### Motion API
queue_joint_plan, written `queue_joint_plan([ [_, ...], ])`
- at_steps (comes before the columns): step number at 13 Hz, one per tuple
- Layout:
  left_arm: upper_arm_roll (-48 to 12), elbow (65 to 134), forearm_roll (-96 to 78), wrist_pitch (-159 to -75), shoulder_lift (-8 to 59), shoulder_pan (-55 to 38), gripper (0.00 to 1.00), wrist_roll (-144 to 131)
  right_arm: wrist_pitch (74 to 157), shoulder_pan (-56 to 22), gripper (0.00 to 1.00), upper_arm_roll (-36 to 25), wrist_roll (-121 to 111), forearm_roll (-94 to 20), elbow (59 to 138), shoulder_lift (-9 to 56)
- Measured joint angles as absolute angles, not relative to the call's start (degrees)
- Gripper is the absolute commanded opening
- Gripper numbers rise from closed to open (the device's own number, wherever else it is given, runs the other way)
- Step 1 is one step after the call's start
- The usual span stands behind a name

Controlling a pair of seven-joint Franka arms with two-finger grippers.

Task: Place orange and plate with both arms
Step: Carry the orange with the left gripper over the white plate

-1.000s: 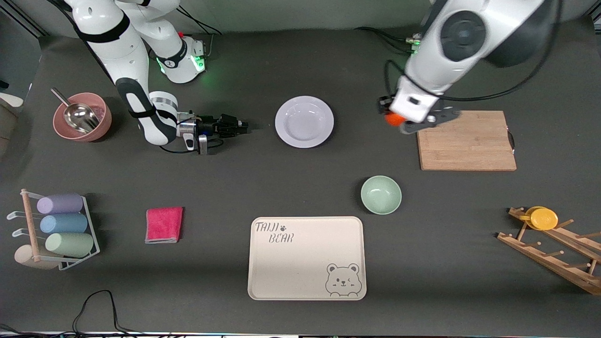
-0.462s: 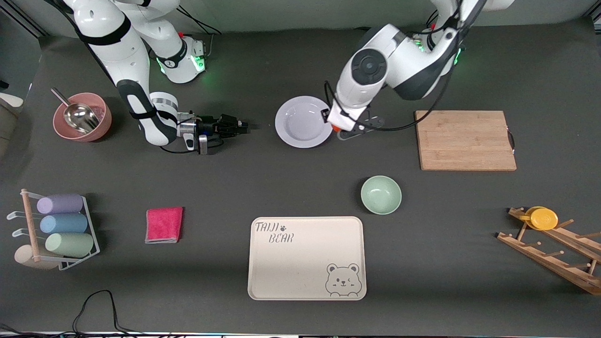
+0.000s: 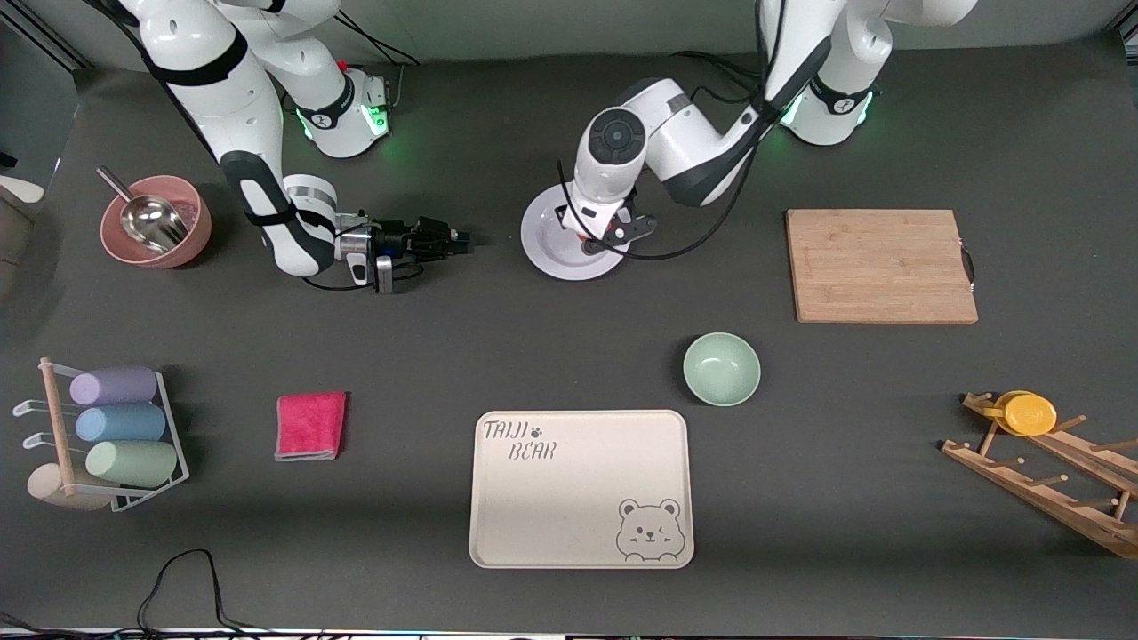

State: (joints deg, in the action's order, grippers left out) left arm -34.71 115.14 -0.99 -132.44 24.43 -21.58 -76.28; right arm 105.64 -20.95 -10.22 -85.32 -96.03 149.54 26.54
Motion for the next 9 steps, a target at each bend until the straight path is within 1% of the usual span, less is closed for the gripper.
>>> queue_joint_plan([
  [4, -34.7, 115.1, 4.1, -137.2, 30.1, -23.8, 0.0, -81.3, 105.6, -20.9, 0.43, -10.2, -85.3, -96.0, 149.4, 26.5],
  [8, -34.7, 115.0, 7.1, -139.5, 32.5, -25.5, 0.0, -85.5, 105.6, -20.9, 0.43, -10.2, -85.3, -96.0, 149.4, 26.5],
  [9, -34.7, 115.0, 8.2, -140.0, 33.0, -25.6, 0.17, -86.6, 105.6, -20.9, 0.43, -10.2, -85.3, -96.0, 149.4, 26.5],
])
